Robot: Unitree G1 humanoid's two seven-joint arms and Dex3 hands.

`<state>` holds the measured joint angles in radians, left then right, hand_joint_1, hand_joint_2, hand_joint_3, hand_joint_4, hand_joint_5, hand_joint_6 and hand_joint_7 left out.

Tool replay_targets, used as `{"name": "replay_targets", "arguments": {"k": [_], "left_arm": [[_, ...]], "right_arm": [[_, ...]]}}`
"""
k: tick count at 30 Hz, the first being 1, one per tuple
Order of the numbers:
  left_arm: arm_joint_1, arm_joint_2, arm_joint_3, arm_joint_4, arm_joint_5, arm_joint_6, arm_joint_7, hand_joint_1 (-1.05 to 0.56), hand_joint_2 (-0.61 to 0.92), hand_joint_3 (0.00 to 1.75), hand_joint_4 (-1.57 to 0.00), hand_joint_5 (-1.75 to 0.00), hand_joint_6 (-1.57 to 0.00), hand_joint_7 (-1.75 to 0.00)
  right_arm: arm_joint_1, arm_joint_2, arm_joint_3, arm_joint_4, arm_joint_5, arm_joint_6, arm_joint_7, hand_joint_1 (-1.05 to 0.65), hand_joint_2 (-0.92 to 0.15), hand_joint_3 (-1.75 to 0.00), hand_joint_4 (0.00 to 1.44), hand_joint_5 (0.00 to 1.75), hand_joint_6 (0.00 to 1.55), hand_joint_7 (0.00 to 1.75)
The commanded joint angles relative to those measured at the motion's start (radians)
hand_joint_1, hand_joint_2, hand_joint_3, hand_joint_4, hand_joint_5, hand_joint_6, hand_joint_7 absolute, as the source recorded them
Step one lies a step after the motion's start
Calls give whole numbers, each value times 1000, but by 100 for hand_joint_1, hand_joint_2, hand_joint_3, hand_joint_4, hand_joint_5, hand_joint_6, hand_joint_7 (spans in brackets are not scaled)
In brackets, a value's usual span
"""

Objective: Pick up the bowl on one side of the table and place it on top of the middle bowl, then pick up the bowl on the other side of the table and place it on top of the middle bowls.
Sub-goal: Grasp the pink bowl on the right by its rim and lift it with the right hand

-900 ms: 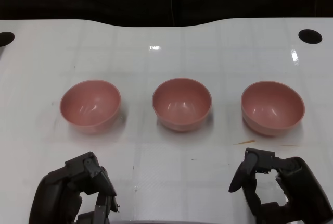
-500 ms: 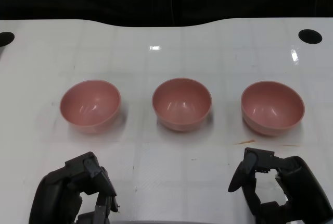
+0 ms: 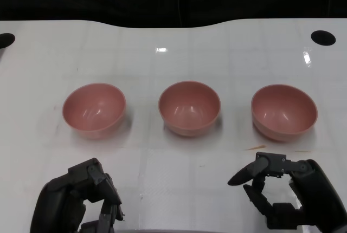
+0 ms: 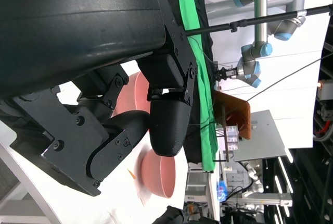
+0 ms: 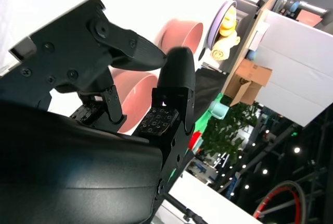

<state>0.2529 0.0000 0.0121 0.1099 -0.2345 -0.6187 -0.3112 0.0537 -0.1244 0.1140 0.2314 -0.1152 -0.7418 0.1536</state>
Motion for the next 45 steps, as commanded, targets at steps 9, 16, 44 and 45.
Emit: {"name": "replay_targets", "arguments": {"k": [9,16,44,45], "left_arm": [[-2,6,8,8,-12,-26,-15,-11,38,142,-94,-166,-91,-144],[8,0,2,-1,-10,-26,-12,-10,39,143,-94,-168,-90,-144],[29,7,11,-45,-40,32,-22,-10,36,147,-92,-169,-89,-145],[30,7,12,-47,-42,33,-23,-10,36,147,-93,-168,-89,-144]], "right_arm": [[2,-105,-49,-154,-135,201,-18,-49,-90,-4,40,64,55,6],[-37,-175,-85,-188,-281,233,-89,-63,-89,-1,34,51,43,0],[-370,-239,129,-31,-772,687,-157,-61,-82,-1,28,37,34,3],[-382,-237,138,-11,-769,698,-149,-61,-83,-1,27,36,34,2]]}}
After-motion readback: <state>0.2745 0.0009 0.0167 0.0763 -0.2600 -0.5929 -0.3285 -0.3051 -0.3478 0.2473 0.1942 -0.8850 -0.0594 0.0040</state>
